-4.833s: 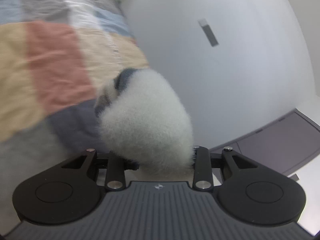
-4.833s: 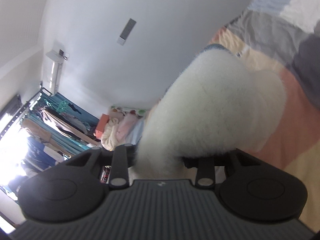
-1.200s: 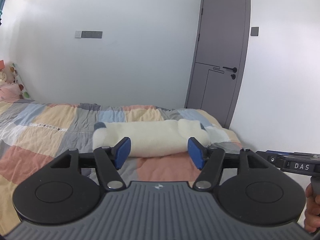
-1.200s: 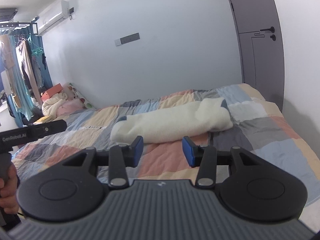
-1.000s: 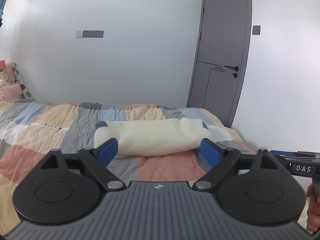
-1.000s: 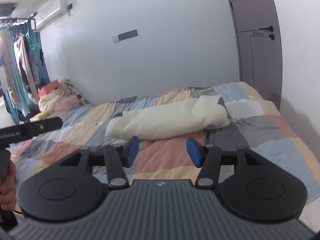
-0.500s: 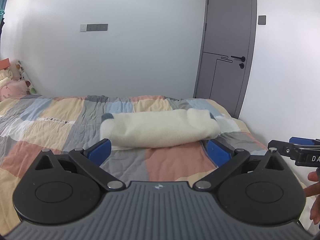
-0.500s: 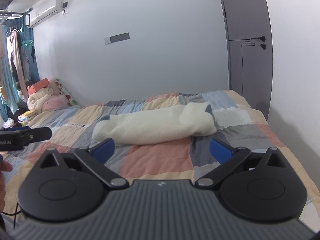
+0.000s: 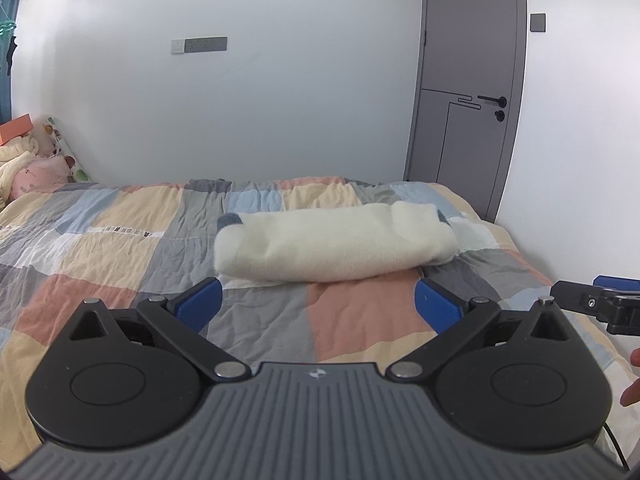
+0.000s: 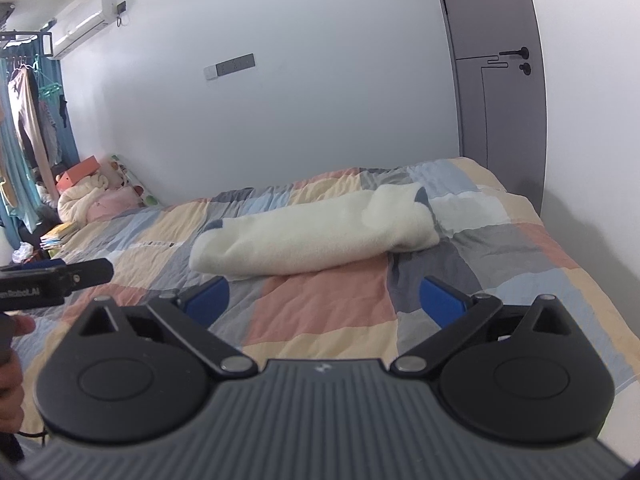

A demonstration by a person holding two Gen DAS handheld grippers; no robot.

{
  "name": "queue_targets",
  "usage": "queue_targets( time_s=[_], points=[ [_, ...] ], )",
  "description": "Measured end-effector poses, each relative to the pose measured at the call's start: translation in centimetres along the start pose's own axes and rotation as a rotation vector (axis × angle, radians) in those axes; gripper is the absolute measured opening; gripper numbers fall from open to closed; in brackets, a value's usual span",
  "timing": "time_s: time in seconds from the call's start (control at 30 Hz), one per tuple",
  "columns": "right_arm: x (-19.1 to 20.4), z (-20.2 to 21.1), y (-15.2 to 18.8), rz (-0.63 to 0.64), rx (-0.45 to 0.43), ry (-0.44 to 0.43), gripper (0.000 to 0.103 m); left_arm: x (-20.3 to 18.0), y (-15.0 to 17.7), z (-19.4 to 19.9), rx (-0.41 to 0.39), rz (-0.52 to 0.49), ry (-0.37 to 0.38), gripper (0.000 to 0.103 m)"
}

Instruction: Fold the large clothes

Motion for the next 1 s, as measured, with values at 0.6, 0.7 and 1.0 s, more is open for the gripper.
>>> queue_targets(
  time_s=[0.6,0.7,1.0],
  points=[
    [-0.46,-0.04,0.49,-0.020,0.016,0.011,0.103,-0.55,0.42,-0.33,0.014,-0.016,-0.016,0.103],
    [-0.45,0.00,0.55,-0.022,0.017,0.012,0.103,-0.33,0.37,-0.28,0.012,-0.005,-0.007,0.103],
    [-0.52,-0.04,0.58,-0.022,0.020,0.010,0.103,-0.16,0.26,-0.07,0.011,0.016,-0.002,0.103]
  ],
)
Point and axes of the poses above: each gripper's, at about its wrist camera, not at the fingertips, and z roughly against the way its jaws point, x to its left, y to its underside, the point moved 3 cm from there along -z, roughly the way its jaws point, and after that the axes turned 4 degrees about -x, right-handed, at the moved point
